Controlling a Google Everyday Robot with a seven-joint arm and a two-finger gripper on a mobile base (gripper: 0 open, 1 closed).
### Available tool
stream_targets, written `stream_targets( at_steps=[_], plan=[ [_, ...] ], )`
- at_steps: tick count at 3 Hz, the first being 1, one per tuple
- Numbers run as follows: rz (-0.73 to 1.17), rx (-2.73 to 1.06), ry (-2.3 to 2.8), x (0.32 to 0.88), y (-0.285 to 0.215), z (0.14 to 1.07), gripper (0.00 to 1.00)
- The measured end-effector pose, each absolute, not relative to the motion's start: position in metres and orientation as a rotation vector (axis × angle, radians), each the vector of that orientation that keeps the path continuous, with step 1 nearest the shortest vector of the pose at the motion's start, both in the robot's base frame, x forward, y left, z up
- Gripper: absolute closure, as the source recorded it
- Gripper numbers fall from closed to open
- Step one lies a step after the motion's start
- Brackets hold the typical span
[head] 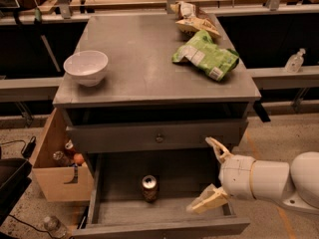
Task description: Pick orange can from middle drawer and place on counter
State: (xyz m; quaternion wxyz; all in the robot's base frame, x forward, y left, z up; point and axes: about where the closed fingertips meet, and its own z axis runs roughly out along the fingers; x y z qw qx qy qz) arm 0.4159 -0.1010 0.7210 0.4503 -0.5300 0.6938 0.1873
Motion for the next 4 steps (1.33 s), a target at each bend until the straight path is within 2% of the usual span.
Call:
stream_targets(
  at_steps=[1,4],
  plan=[
    [0.464,-1.314,1.72,0.414,-0.101,0.724,0.0],
    [0.666,-1.086,1.653,0.448,-0.085,0.596,0.0]
  ],
)
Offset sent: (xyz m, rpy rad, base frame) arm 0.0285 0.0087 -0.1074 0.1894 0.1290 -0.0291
